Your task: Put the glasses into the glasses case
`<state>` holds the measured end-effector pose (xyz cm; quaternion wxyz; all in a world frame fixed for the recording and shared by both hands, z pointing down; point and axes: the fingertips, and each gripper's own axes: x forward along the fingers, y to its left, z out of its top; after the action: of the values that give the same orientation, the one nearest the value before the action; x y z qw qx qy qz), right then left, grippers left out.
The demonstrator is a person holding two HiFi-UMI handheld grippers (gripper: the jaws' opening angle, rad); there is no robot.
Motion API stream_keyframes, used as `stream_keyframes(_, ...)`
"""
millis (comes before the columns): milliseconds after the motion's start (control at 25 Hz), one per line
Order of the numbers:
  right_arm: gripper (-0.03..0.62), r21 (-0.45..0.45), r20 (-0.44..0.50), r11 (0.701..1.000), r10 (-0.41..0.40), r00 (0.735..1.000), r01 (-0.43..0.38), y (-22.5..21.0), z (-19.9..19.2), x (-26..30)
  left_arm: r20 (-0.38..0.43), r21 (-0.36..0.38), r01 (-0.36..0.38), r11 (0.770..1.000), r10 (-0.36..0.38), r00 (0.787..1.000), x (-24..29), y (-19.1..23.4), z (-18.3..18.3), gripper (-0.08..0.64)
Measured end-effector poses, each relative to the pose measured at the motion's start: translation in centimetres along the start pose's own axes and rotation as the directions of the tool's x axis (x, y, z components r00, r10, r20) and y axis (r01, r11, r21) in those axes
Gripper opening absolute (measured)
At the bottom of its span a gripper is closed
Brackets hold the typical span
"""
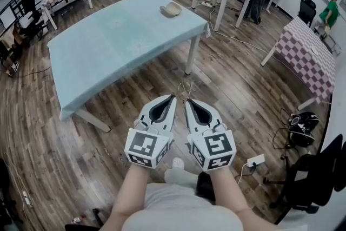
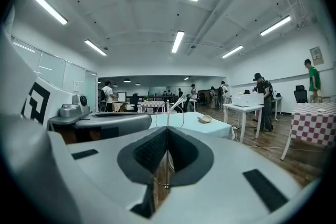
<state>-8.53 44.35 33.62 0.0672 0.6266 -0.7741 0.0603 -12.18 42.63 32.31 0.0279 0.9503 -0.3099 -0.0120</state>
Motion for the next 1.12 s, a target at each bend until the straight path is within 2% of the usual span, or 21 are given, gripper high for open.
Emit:
stream_keyframes(360,0.009,-0.004,-0.028,0.997,0.073,0.997,-0.073,-3.5,-0.9,3.3,-0.02,-0.018,-0.048,0.999,0.048,0.999,4.9,0.9,-1.6,0.008)
stream_keyframes(560,0.009,0.006,-0.022,0.996,0.084,0.996,-0.084,-5.3,-0.6,4.2,-0.025,-0.019,-0.067,0.998,0.067,0.997,6.6,1.2,-1.8,0.008)
stream_keyframes(1120,0.009,-0.006,-0.027,0.994,0.111,0.993,-0.112,-6.6,-0.5,4.9,-0.029,-0.016,-0.103,0.995,0.103,0.994,7.6,1.6,-1.8,0.008)
